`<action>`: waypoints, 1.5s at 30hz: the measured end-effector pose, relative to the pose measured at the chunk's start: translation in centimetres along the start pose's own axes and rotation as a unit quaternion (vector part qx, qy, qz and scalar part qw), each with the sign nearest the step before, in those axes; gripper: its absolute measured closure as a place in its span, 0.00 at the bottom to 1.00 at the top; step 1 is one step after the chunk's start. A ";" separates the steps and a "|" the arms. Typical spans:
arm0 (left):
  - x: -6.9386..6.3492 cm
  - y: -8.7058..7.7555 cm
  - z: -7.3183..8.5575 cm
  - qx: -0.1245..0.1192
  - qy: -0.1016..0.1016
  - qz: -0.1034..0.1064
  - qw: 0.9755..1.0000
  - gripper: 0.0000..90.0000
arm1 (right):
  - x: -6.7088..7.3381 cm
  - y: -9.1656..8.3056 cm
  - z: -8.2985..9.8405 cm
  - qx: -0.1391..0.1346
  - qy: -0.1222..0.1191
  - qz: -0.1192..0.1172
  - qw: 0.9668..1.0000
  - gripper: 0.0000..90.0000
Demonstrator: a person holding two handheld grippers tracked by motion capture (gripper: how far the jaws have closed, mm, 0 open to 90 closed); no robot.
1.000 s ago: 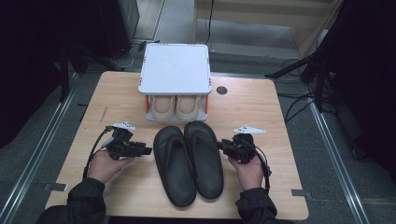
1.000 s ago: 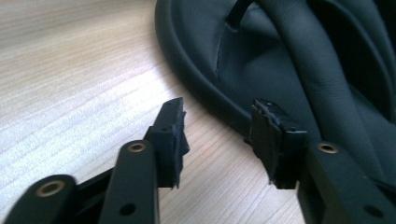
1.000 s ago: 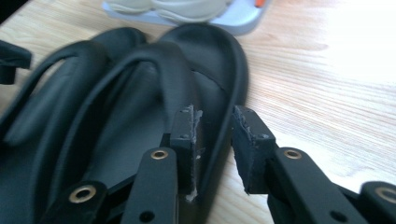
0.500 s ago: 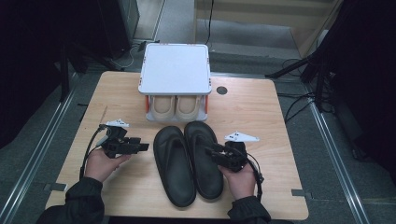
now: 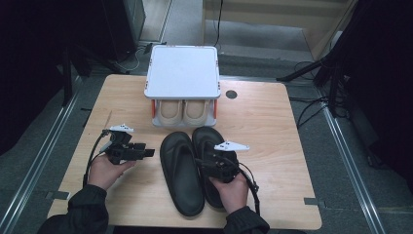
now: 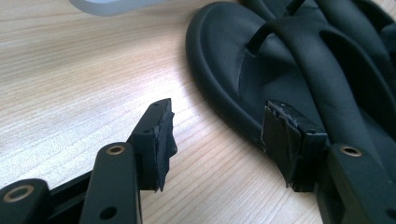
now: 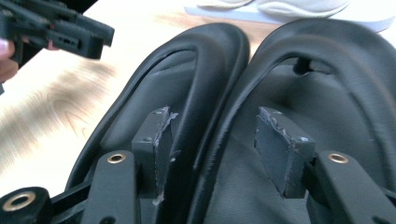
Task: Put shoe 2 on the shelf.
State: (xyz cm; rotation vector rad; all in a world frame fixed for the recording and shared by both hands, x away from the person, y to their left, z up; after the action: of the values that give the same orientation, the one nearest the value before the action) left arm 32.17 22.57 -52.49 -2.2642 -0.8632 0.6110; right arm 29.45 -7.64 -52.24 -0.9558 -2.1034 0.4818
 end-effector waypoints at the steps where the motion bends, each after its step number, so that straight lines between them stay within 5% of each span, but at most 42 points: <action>1: 0.1 0.0 0.0 0.000 0.002 -0.001 1.000 0.49 | 0.0 0.0 0.0 0.000 0.000 0.000 1.000 0.52; 11: 0.1 -0.2 -0.1 -0.007 -0.001 -0.011 1.000 0.49 | 0.9 1.8 0.7 -0.001 -0.014 0.033 0.999 0.53; 27: 0.2 0.0 0.0 -0.001 -0.004 -0.009 1.000 0.48 | 1.0 2.7 1.5 -0.007 -0.020 0.047 0.999 0.60; 33: 0.3 0.0 0.0 0.001 -0.004 -0.010 1.000 0.48 | 0.8 2.6 1.5 -0.004 -0.032 0.057 0.998 0.73; 45: 0.4 -0.2 0.0 -0.007 -0.005 -0.014 1.000 0.48 | 0.5 2.3 0.8 0.009 0.007 0.073 0.997 0.82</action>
State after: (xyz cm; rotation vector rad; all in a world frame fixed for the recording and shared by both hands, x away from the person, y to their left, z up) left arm 32.41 22.94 -52.42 -2.2597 -0.9042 0.6070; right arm 29.69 -5.77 -53.88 -1.1041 -2.0220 0.5645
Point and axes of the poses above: each handheld gripper's, and its own axes: y roughly forward along the jaws, z roughly out of its underside, x roughly to its left, the point moved 3 cm from there along y, roughly forward along the jaws, and after that the axes turned 14 degrees about y, right-handed, at the moved point
